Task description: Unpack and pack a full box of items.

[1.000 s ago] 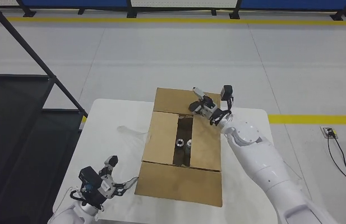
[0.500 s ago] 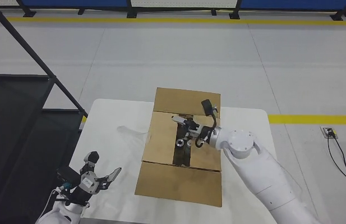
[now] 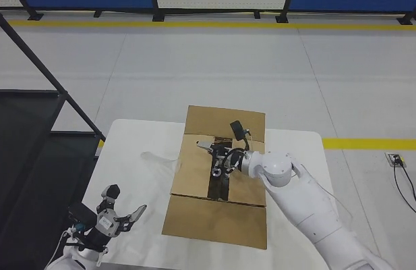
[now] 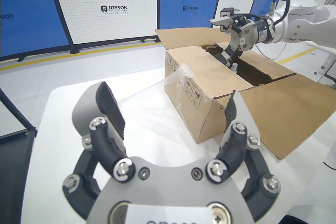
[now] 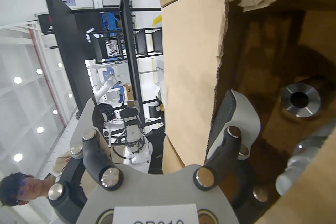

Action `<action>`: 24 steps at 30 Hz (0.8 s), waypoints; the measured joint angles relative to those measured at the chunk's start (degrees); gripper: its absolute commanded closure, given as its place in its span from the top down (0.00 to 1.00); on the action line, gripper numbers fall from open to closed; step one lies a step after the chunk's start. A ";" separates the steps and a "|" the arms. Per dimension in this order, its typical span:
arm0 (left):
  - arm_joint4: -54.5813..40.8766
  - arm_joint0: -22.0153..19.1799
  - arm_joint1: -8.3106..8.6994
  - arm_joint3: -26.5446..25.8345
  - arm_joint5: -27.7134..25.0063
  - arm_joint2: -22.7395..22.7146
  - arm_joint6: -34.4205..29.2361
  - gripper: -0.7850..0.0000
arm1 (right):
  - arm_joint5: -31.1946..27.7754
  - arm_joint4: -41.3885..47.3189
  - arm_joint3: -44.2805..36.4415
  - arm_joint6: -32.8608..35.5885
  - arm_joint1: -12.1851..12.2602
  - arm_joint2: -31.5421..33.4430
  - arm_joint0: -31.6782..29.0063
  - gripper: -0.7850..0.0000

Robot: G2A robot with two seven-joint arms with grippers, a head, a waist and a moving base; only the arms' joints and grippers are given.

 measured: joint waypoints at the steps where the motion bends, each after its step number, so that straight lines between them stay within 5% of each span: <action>1: 0.17 0.04 0.00 -0.19 -0.10 0.16 -0.06 1.00 | -0.50 0.97 0.56 0.37 -0.16 0.17 0.24 1.00; 11: 4.03 -0.96 -0.13 -3.77 0.32 3.69 -2.43 1.00 | -2.83 9.87 1.33 1.55 -2.18 0.81 1.80 1.00; 24: 4.21 -7.20 -1.59 -4.83 14.46 10.85 -12.60 1.00 | -8.84 15.15 4.86 -4.52 -7.88 -5.48 5.58 1.00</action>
